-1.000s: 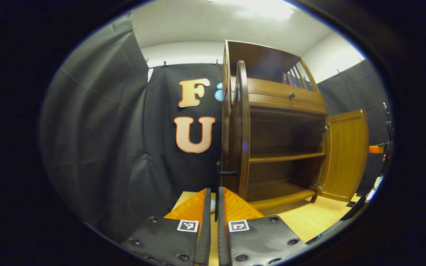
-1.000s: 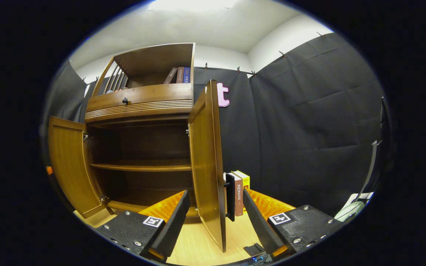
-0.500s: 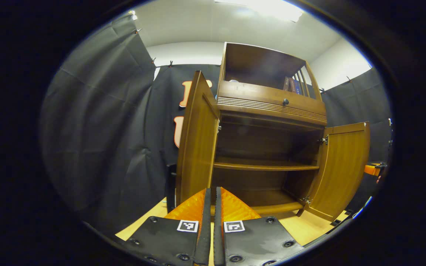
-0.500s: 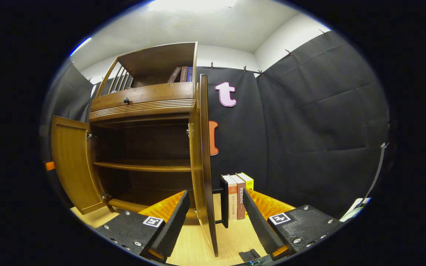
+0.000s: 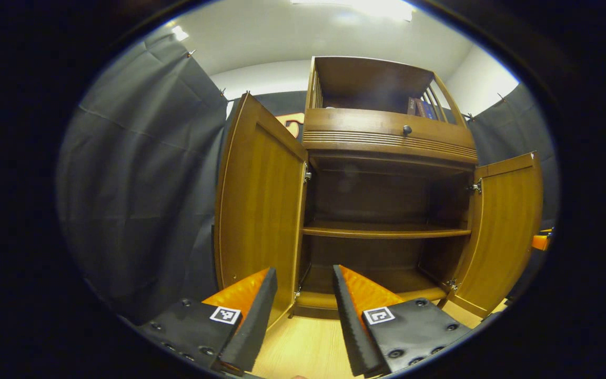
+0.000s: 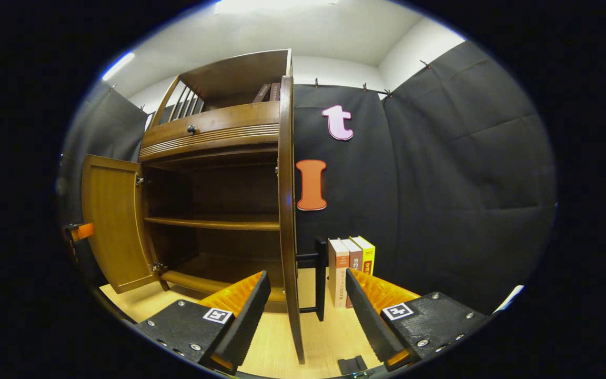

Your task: Open the right door of the double-door shoe cabinet with the right hand, and open the left door with the left hand.

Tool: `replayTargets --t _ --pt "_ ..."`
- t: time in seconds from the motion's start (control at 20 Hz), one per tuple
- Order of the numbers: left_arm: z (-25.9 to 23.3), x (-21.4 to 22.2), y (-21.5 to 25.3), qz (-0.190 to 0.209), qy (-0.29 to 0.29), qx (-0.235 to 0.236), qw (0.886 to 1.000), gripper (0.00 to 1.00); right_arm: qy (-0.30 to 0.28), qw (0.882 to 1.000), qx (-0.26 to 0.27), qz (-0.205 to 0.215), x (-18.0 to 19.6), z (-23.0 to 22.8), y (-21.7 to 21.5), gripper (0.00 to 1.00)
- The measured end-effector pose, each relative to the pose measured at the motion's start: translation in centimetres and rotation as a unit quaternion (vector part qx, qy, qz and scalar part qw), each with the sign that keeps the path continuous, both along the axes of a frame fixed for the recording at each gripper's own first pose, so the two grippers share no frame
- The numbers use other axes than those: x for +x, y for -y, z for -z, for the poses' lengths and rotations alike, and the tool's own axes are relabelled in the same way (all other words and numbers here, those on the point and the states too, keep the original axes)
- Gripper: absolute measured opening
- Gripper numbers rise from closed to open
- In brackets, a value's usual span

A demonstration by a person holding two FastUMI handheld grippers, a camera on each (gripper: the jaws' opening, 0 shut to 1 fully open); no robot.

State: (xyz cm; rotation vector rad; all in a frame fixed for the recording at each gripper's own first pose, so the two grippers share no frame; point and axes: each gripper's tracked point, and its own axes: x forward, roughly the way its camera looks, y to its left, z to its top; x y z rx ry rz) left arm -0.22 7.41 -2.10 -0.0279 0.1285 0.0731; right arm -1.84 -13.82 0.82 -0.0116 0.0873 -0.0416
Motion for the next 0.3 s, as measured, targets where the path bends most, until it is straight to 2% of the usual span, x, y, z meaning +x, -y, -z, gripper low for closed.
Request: replayTargets --t 0.05,0.1,0.2,0.25,0.3 --pt "0.2 0.2 0.1 -0.004 -0.001 0.003 1.000 0.77 0.001 1.000 0.002 -0.002 0.0 0.1 0.0 0.88" --pt "0.3 0.2 0.3 -0.008 -0.001 0.008 1.000 0.77 0.000 1.000 0.003 -0.003 0.0 0.3 0.1 0.88" --pt "0.1 0.4 0.7 -0.011 0.004 0.017 1.000 0.91 0.002 1.000 0.000 -0.003 0.1 0.3 0.4 0.88" --pt "0.0 0.5 0.9 -0.011 0.006 0.018 1.000 0.99 0.003 1.000 -0.002 -0.003 0.1 0.2 0.5 0.94" --pt "0.3 0.7 1.2 -0.011 0.007 0.018 1.000 1.00 0.004 1.000 -0.004 -0.004 0.1 0.2 0.5 0.94"
